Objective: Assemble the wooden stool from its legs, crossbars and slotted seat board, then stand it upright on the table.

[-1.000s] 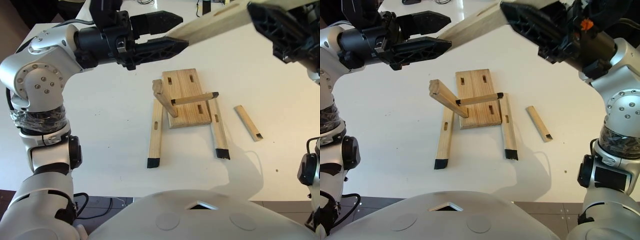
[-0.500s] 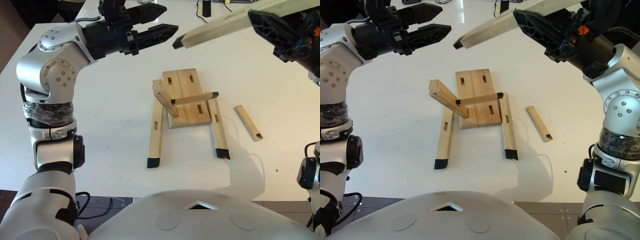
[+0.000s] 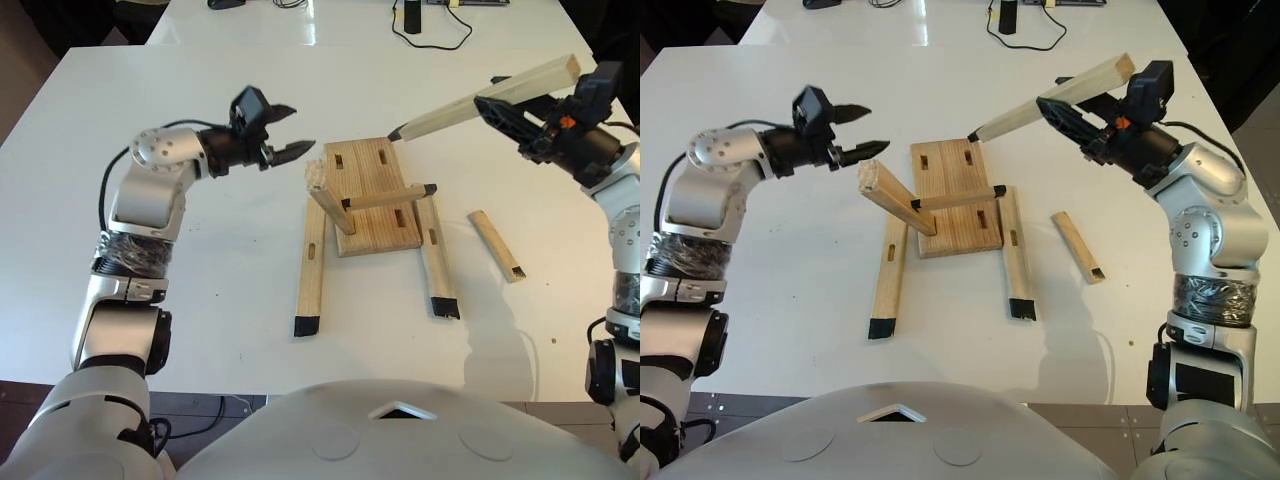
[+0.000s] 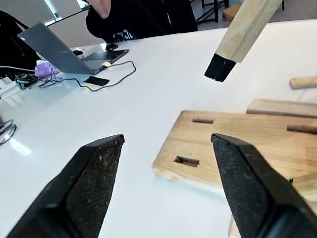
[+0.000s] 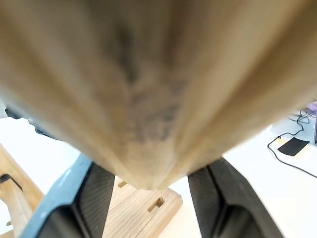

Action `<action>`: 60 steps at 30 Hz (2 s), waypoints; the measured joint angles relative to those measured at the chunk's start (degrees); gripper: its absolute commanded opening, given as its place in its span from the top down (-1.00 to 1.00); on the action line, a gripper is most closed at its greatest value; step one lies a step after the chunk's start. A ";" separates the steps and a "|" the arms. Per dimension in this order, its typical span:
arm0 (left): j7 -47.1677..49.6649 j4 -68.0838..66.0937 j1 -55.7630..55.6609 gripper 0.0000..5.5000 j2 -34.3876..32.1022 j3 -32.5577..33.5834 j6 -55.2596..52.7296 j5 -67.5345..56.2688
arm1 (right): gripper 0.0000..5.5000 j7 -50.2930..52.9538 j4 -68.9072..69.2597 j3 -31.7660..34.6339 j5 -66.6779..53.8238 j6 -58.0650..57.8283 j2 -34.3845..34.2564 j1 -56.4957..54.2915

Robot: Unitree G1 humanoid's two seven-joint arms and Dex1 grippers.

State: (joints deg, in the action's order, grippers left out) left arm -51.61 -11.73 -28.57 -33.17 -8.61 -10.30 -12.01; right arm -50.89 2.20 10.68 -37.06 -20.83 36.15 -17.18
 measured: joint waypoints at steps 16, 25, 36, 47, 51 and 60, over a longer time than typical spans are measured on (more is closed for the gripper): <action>5.37 -16.63 1.14 -0.18 5.07 -7.39 18.88 16.25 | 0.26 -4.89 -3.33 -2.59 10.77 6.94 2.13 4.01; 6.86 -16.72 1.27 -0.18 6.13 -8.13 21.83 18.66 | 0.26 -8.02 -4.42 -4.00 13.52 8.62 3.45 4.13; 7.45 -19.21 0.44 -0.18 6.20 -8.66 23.68 18.90 | 0.26 -9.97 -4.47 -4.49 14.64 10.15 4.70 4.17; 8.67 -21.06 -1.07 -0.18 7.43 -9.81 23.70 20.60 | 0.26 -11.81 -3.20 -5.60 14.58 10.98 6.16 4.39; 8.70 -22.28 -1.90 -0.18 8.96 -10.24 23.56 20.97 | 0.26 -11.92 -3.14 -5.88 14.56 11.26 6.33 4.38; 8.68 -21.98 -1.59 -0.18 9.75 -9.38 22.00 20.47 | 0.26 -11.92 -3.20 -6.04 14.52 11.53 6.48 4.38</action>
State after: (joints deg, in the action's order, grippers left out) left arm -42.93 -33.71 -30.16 -23.42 -17.99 11.70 8.45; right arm -62.80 -1.00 4.65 -22.54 -9.31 42.62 -12.80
